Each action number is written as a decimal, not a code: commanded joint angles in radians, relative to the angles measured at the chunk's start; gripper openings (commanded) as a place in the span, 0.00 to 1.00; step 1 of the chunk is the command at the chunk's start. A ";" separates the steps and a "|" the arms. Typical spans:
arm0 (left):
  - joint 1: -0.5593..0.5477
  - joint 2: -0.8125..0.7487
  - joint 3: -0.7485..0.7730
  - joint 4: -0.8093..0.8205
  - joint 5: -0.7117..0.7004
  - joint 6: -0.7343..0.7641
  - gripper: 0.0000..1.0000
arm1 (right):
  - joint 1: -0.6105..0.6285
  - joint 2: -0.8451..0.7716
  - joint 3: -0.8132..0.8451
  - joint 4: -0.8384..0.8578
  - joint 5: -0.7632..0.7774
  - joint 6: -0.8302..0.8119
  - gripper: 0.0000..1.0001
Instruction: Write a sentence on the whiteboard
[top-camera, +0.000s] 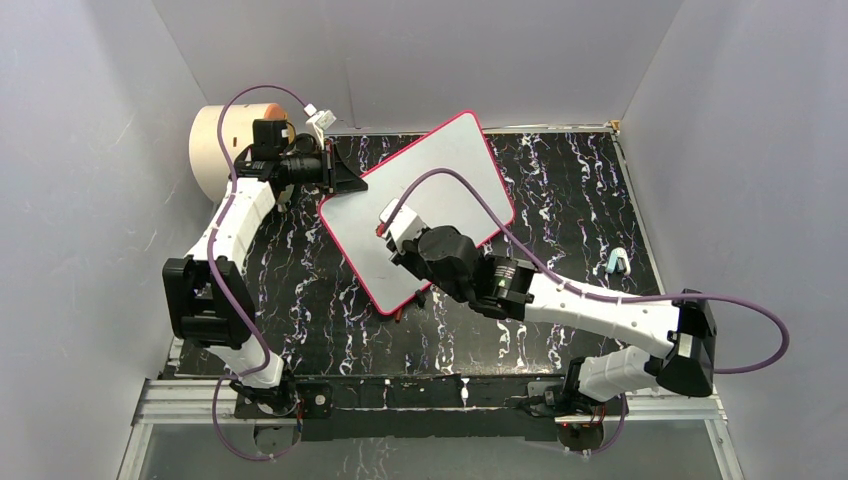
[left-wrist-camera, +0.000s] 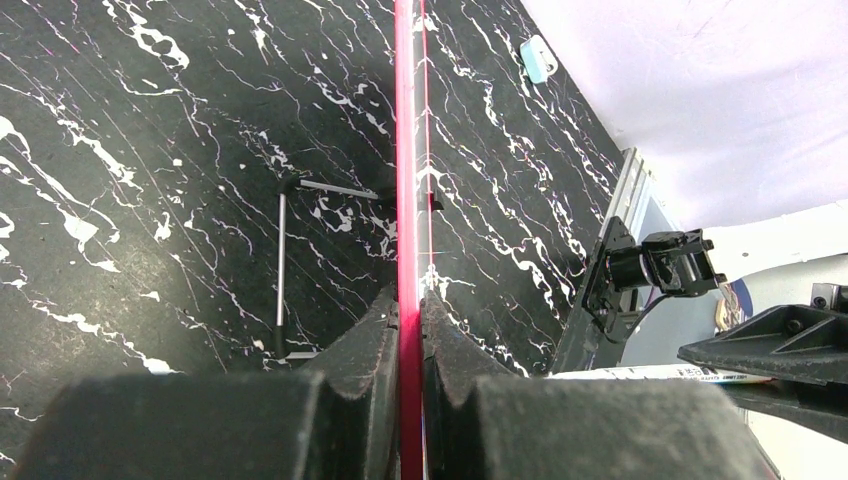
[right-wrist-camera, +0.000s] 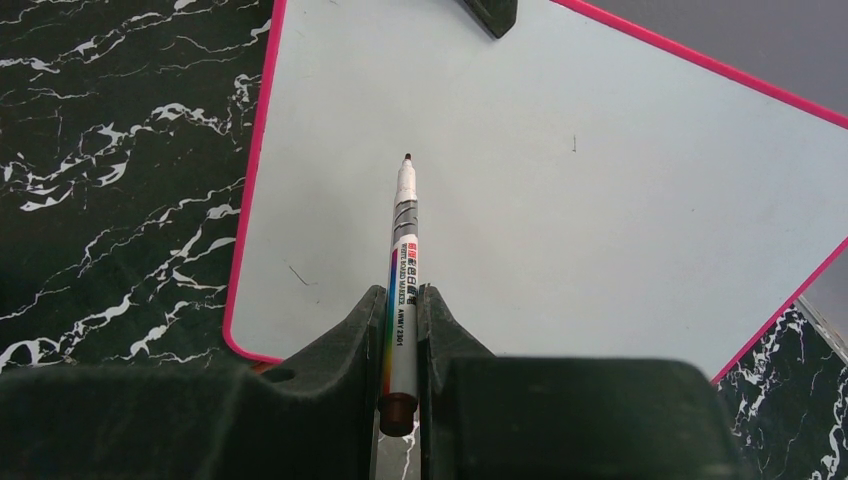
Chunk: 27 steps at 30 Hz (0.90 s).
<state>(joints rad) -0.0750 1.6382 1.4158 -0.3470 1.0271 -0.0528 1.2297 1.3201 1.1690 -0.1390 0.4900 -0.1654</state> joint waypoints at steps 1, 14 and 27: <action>-0.009 -0.040 -0.036 -0.067 -0.016 0.042 0.00 | 0.022 0.006 0.052 0.108 0.058 -0.020 0.00; -0.009 -0.048 -0.053 -0.043 -0.019 0.028 0.00 | 0.061 0.124 0.165 0.094 0.090 -0.045 0.00; -0.009 -0.059 -0.071 -0.017 -0.003 0.016 0.00 | 0.067 0.242 0.264 0.093 0.103 -0.062 0.00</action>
<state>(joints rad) -0.0746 1.6142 1.3804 -0.3023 1.0206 -0.0704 1.2915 1.5436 1.3659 -0.1017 0.5632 -0.2153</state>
